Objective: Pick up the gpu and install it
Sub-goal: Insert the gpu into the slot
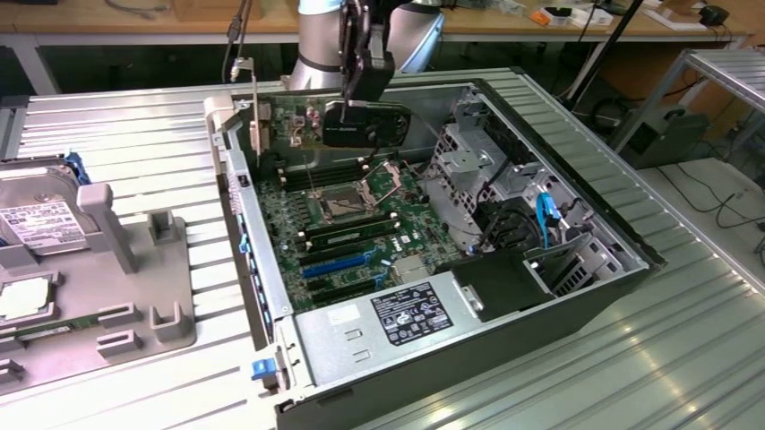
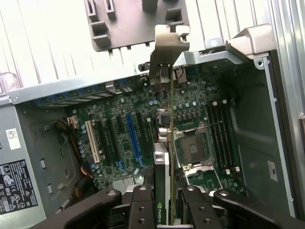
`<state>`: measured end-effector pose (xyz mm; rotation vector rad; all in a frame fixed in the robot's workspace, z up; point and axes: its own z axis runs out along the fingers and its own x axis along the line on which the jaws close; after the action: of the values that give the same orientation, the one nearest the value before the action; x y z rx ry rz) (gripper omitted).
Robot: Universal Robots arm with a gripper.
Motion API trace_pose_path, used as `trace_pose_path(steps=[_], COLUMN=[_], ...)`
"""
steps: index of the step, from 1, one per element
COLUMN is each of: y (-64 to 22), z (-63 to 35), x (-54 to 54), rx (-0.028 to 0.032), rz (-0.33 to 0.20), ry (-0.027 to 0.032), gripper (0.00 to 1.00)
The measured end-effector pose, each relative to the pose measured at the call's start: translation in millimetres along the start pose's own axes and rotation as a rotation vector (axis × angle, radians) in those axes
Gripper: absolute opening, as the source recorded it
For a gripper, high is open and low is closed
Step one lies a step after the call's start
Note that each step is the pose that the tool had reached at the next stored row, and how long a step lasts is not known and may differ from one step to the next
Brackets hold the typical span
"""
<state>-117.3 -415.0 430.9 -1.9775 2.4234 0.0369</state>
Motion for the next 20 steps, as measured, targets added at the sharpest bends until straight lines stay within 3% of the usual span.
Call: trace_pose_path(steps=[20], y=[0.0], z=[0.0], x=[0.0], rx=[-0.0068], rz=[-0.266], ry=[0.0026], gripper=[0.27])
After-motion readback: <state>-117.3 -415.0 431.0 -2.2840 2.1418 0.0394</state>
